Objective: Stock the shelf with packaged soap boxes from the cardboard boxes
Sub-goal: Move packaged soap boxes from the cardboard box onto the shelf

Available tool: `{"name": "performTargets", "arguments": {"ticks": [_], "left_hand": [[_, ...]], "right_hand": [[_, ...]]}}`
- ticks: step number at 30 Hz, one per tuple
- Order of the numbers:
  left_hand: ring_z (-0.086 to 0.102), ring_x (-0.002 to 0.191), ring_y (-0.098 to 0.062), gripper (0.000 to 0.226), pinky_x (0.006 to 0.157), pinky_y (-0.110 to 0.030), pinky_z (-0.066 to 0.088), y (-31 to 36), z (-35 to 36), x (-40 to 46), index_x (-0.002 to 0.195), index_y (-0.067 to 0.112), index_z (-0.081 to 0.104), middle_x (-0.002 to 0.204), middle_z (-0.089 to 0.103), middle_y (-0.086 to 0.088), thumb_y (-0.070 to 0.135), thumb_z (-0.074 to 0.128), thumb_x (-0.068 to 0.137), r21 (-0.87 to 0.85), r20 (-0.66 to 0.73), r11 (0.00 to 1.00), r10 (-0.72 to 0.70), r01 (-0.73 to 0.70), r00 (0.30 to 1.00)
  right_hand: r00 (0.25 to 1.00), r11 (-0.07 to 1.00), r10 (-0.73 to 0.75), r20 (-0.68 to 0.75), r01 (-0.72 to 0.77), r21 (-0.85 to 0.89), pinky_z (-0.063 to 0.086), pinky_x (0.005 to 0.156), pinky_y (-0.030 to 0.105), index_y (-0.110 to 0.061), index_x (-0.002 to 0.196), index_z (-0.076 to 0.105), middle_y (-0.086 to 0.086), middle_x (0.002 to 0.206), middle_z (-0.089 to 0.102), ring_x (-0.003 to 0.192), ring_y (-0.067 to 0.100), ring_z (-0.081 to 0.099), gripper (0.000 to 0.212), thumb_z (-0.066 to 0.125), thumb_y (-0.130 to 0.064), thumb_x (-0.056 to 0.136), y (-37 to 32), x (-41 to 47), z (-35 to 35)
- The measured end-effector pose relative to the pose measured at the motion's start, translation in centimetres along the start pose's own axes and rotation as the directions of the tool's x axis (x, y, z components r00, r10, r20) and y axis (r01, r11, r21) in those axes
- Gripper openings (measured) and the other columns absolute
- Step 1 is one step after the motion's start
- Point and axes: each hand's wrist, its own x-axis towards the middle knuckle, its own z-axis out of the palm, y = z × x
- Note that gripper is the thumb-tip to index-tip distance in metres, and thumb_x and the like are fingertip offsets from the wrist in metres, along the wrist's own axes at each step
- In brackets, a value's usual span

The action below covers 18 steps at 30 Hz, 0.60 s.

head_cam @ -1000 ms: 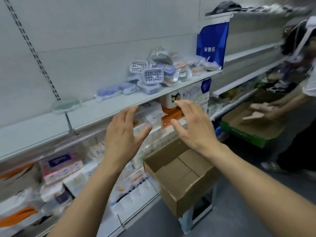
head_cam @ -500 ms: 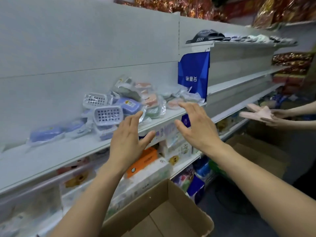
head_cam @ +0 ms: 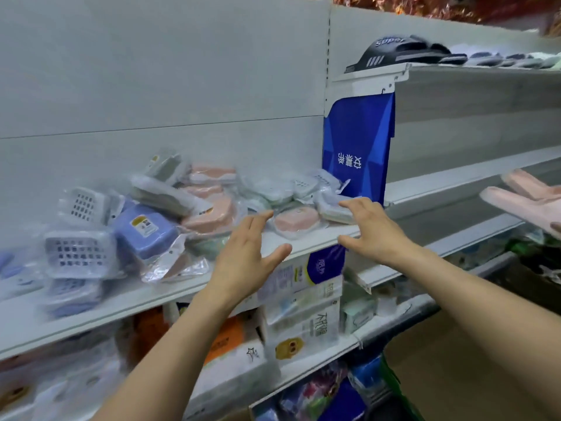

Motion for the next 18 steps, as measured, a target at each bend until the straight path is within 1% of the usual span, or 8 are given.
{"name": "performTargets", "arguments": {"ticks": [4,7,10,13,15,16,18], "left_hand": [[0.034,0.138,-0.015,0.069,0.108,-0.032,0.032,1.0,6.3,6.8,0.15,0.028,0.029,0.15,0.037,0.003,0.052,0.057,0.091,0.007,0.078,0.992,-0.126,0.126,0.989],[0.034,0.137,-0.021,0.069,0.108,-0.035,0.031,0.9,9.6,11.4,0.148,0.025,0.032,0.148,0.039,-0.004,0.05,0.059,0.091,0.067,0.081,0.976,-0.212,0.207,0.974],[0.031,0.138,-0.026,0.075,0.109,-0.037,0.03,-0.3,11.9,14.7,0.15,0.024,0.031,0.148,0.037,-0.011,0.051,0.064,0.087,0.103,0.117,0.953,-0.297,0.286,0.948],[0.027,0.142,-0.027,0.086,0.112,-0.041,0.03,-1.7,13.7,17.0,0.153,0.028,0.024,0.153,0.031,-0.01,0.055,0.066,0.083,0.154,0.153,0.926,-0.366,0.344,0.918],[0.03,0.141,-0.028,0.091,0.112,-0.043,0.033,-2.5,14.6,18.2,0.153,0.027,0.022,0.154,0.031,-0.008,0.058,0.068,0.08,0.231,0.183,0.9,-0.413,0.369,0.892],[0.034,0.139,-0.028,0.093,0.111,-0.044,0.035,-2.9,15.0,18.7,0.152,0.025,0.023,0.154,0.033,-0.009,0.059,0.069,0.079,0.273,0.199,0.883,-0.439,0.381,0.876],[0.035,0.138,-0.03,0.095,0.11,-0.045,0.036,-3.4,15.5,19.3,0.152,0.023,0.023,0.154,0.034,-0.009,0.061,0.069,0.077,0.352,0.229,0.851,-0.481,0.389,0.846]], "right_hand": [[0.991,0.999,-0.046,0.127,0.047,-0.001,0.04,0.103,0.042,-0.024,0.15,0.022,0.001,0.15,0.027,0.136,0.023,0.026,0.081,0.066,-0.034,0.083,6.7,6.7,0.6],[0.972,0.996,-0.083,0.218,0.09,-0.023,0.038,0.105,0.042,-0.021,0.152,0.015,0.003,0.153,0.024,0.137,0.023,0.024,0.092,0.07,-0.036,0.08,9.8,11.2,1.0],[0.946,0.995,-0.1,0.307,0.099,0.017,0.031,0.112,0.045,-0.02,0.154,0.009,0.004,0.157,0.018,0.141,0.024,0.018,0.104,0.074,-0.038,0.075,11.8,14.9,2.1],[0.912,0.996,-0.093,0.4,0.088,0.031,0.023,0.117,0.047,-0.018,0.155,0.002,0.006,0.16,0.012,0.145,0.027,0.012,0.116,0.078,-0.043,0.07,13.1,18.1,4.1],[0.887,0.997,-0.07,0.457,0.069,0.018,0.02,0.118,0.048,-0.019,0.155,-0.004,0.005,0.162,0.006,0.146,0.028,0.008,0.121,0.079,-0.044,0.07,13.6,19.6,5.4],[0.877,0.998,-0.053,0.478,0.057,0.006,0.021,0.117,0.047,-0.02,0.155,-0.006,0.005,0.162,0.006,0.145,0.029,0.011,0.122,0.079,-0.044,0.071,13.8,20.0,5.9],[0.867,0.998,-0.021,0.497,0.045,-0.035,0.028,0.111,0.045,-0.021,0.155,-0.005,0.006,0.159,0.013,0.14,0.031,0.021,0.117,0.077,-0.041,0.073,13.9,20.4,6.5]]}}
